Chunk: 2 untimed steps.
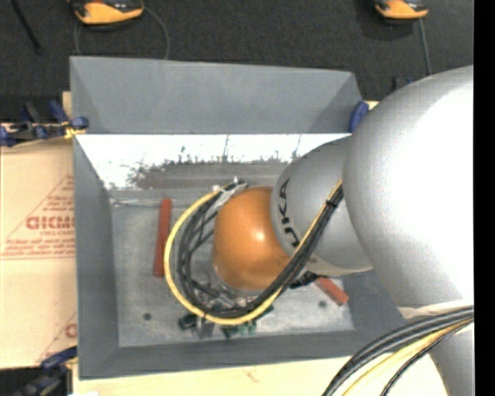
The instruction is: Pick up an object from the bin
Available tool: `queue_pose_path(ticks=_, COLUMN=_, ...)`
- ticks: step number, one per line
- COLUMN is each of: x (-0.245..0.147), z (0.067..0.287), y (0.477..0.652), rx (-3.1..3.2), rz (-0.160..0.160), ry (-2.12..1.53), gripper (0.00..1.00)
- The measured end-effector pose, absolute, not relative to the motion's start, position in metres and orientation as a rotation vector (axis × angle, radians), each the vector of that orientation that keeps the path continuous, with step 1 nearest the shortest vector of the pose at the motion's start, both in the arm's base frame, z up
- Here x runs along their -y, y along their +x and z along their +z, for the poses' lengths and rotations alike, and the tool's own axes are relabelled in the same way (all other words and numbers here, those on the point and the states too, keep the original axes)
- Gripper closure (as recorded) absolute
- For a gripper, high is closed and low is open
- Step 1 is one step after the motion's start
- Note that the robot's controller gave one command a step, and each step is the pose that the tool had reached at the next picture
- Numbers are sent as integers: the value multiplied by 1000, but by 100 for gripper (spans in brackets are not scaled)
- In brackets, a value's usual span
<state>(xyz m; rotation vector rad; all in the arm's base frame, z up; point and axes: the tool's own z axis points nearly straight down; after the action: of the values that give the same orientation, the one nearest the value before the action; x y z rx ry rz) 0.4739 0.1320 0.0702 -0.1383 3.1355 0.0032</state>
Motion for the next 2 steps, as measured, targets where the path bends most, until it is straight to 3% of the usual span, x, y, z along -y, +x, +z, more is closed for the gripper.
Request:
queue_pose_path(ticks=1, x=-124, z=266, y=499, rx=-3128, rz=5, ry=-89, gripper=100)
queue_pose_path(ticks=2, x=-123, z=261, y=497, rx=-3137, rz=2, ry=-90, gripper=0)
